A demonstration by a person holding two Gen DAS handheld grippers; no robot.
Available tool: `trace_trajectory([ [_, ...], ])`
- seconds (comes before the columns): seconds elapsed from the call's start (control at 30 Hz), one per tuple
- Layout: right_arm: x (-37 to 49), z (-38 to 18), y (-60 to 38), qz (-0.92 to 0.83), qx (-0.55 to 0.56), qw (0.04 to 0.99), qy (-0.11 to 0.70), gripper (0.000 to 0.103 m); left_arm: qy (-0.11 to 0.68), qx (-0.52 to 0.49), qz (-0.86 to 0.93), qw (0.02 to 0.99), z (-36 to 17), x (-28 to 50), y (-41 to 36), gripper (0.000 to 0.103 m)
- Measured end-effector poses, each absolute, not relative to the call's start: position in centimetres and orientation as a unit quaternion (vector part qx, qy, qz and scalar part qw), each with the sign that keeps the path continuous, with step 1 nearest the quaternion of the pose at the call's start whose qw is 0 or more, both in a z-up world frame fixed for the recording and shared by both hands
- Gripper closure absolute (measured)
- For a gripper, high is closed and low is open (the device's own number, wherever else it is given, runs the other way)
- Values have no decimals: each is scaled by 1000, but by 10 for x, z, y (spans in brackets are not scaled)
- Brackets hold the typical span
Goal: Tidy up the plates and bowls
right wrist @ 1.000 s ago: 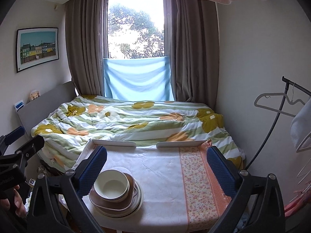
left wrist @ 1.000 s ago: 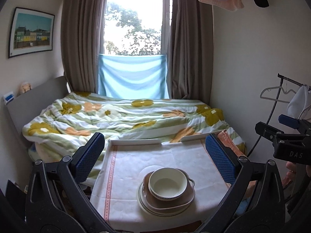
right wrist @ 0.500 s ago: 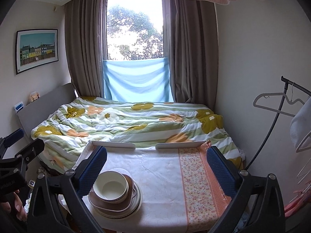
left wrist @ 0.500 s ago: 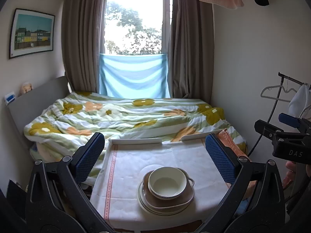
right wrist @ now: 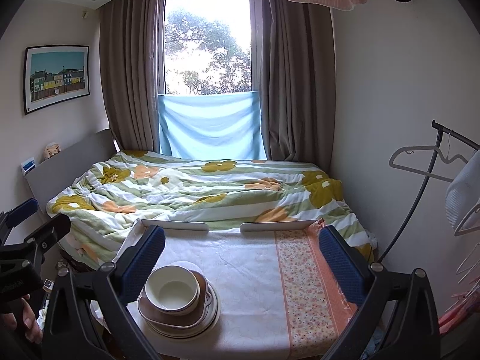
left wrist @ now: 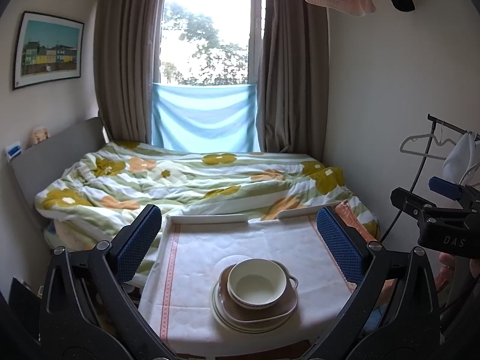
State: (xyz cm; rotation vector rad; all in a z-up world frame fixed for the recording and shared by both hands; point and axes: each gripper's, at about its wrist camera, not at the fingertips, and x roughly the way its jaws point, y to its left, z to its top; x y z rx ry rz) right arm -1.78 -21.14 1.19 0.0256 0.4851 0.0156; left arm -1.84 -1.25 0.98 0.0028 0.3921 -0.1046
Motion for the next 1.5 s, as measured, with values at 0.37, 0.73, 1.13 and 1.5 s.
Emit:
trace_trajectory([
  [0.37, -17, 14, -210, 3, 12, 970, 244, 1, 200, -2, -61, 978, 10, -16, -10, 0],
  [0.73, -16, 15, -210, 5, 13, 970, 244, 1, 200, -1, -58, 978, 8, -13, -3, 0],
  [1.13, -10, 11, -203, 6, 12, 969, 248, 1, 189, 4, -39, 981, 8, -11, 5, 0],
  [1.5, 2, 8, -192, -3, 15, 967, 255, 1, 173, 6, -49, 984, 6, 2, 18, 0],
])
